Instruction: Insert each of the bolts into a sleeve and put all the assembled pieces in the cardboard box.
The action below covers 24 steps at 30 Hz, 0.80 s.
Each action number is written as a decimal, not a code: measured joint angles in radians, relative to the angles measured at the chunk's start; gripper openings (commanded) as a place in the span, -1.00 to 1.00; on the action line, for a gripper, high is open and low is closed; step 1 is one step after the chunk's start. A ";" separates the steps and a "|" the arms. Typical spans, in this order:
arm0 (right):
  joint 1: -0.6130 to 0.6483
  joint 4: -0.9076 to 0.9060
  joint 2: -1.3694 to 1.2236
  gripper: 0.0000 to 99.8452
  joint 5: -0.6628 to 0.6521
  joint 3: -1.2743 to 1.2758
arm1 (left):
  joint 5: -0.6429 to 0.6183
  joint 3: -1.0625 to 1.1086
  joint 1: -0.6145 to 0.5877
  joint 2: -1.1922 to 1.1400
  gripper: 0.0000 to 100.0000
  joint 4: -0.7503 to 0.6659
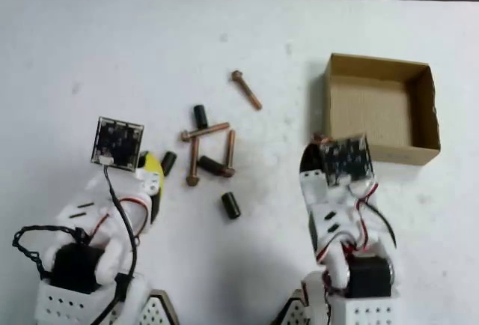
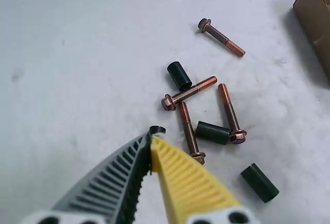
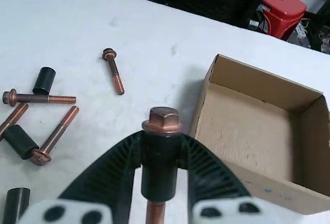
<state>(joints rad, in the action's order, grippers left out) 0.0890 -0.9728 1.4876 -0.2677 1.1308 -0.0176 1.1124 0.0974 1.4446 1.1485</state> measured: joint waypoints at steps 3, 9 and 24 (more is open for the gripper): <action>-0.023 0.000 -0.173 -0.97 0.000 -0.097 | -0.002 0.000 0.000 -0.002 -0.96 0.008; -0.095 0.061 -0.508 -0.97 0.000 -0.250 | -0.008 -0.003 -0.002 -0.166 -0.96 0.009; -0.206 0.118 -1.297 -0.96 0.000 -0.744 | -0.008 -0.023 -0.002 -0.368 -0.96 -0.052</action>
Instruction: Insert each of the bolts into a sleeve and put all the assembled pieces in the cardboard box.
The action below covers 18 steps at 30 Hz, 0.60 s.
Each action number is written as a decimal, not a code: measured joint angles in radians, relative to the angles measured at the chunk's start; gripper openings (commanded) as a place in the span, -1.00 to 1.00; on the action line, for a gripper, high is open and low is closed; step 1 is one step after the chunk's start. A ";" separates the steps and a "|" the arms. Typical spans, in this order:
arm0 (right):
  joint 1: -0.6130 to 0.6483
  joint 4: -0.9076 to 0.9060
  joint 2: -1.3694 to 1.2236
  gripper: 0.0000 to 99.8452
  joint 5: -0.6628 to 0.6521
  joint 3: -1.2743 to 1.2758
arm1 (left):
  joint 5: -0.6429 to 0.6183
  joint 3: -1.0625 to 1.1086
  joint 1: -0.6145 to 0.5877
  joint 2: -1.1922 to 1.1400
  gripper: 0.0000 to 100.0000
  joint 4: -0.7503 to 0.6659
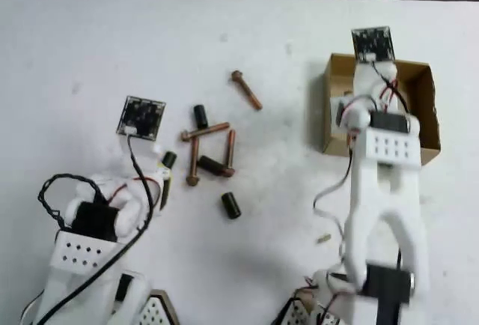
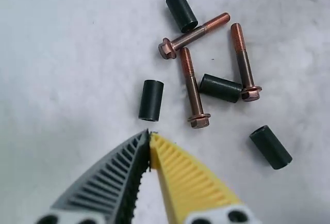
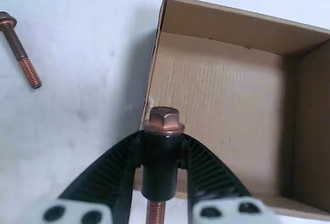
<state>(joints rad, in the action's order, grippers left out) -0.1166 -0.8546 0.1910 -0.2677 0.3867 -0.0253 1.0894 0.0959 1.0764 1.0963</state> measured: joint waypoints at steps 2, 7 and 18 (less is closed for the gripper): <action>-0.003 0.000 -0.104 -0.96 0.000 -0.083 | 0.000 0.000 0.000 0.000 -0.96 0.000; -0.005 0.000 -0.327 -0.96 0.000 -0.269 | 0.000 0.048 0.000 0.000 -0.96 -0.058; -0.015 0.000 -0.700 -0.96 0.000 -0.589 | 0.000 0.051 0.000 -0.003 -0.96 -0.071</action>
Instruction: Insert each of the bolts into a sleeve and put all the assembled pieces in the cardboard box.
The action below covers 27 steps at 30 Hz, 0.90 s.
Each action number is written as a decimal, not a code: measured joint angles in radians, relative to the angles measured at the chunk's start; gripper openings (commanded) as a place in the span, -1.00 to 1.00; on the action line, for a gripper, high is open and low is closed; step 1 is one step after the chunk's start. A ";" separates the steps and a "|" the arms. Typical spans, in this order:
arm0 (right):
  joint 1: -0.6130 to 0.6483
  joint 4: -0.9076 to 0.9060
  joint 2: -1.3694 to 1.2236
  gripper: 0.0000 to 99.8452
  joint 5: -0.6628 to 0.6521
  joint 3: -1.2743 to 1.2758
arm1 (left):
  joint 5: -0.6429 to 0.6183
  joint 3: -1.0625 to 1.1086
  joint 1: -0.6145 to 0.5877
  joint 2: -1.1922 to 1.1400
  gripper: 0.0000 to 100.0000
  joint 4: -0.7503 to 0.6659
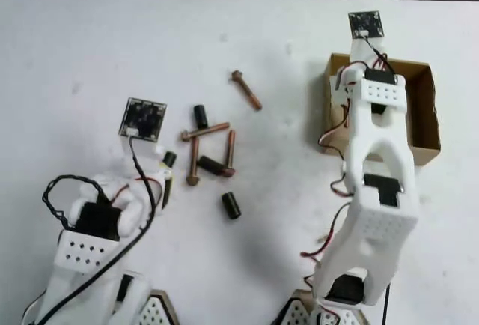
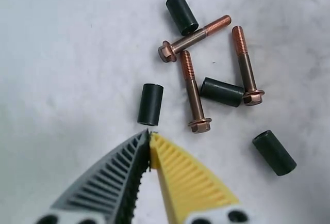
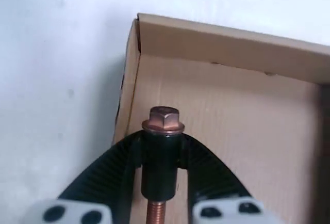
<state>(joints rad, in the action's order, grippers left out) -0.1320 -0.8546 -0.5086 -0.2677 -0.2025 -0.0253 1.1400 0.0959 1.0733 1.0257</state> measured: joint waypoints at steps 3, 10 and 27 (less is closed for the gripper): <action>-0.003 0.000 -0.080 -0.96 0.000 -0.071 | 0.000 0.000 0.000 -0.002 -0.96 0.000; -0.005 0.002 -0.215 -0.74 0.000 -0.193 | 0.000 0.000 0.000 -0.002 -0.96 0.000; -0.008 -0.080 -0.123 -0.80 0.000 -0.218 | 0.000 0.008 0.000 -0.003 -0.96 0.000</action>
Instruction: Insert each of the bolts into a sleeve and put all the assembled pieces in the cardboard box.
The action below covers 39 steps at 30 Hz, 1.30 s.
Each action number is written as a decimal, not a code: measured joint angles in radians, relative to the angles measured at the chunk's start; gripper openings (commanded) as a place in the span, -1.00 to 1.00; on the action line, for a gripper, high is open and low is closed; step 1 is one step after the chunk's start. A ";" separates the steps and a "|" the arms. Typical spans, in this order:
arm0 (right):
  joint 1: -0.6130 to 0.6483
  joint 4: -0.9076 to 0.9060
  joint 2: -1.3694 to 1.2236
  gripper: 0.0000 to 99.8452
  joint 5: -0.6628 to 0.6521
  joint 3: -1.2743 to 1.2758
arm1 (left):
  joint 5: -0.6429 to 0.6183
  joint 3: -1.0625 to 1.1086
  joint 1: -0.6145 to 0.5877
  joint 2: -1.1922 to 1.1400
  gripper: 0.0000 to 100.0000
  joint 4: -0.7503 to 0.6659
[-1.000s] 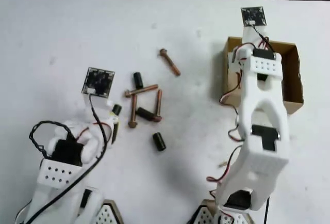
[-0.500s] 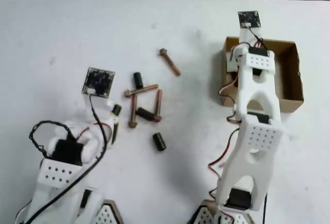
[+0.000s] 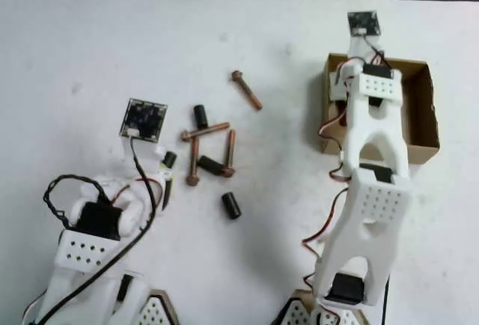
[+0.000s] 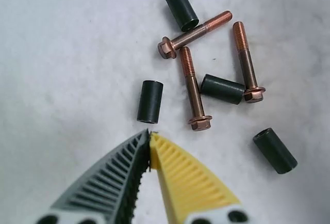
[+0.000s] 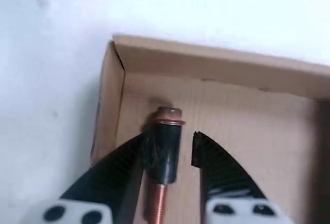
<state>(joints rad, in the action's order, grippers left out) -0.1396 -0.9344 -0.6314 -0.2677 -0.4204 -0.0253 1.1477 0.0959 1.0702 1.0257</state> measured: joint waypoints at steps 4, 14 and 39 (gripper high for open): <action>0.000 -0.101 0.133 -0.80 0.000 0.000 | -0.002 0.000 0.000 0.000 -0.96 0.000; 0.028 -0.428 0.436 -0.80 0.002 0.000 | -0.002 0.000 0.000 0.000 -0.96 -0.025; 0.152 -0.756 1.289 -0.94 0.002 0.304 | -0.002 0.000 0.000 0.000 -0.96 -0.026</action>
<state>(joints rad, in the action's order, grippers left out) 0.0123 -1.6909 0.6575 -0.2662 -0.1166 -0.0269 1.1477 0.0959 1.0702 0.9996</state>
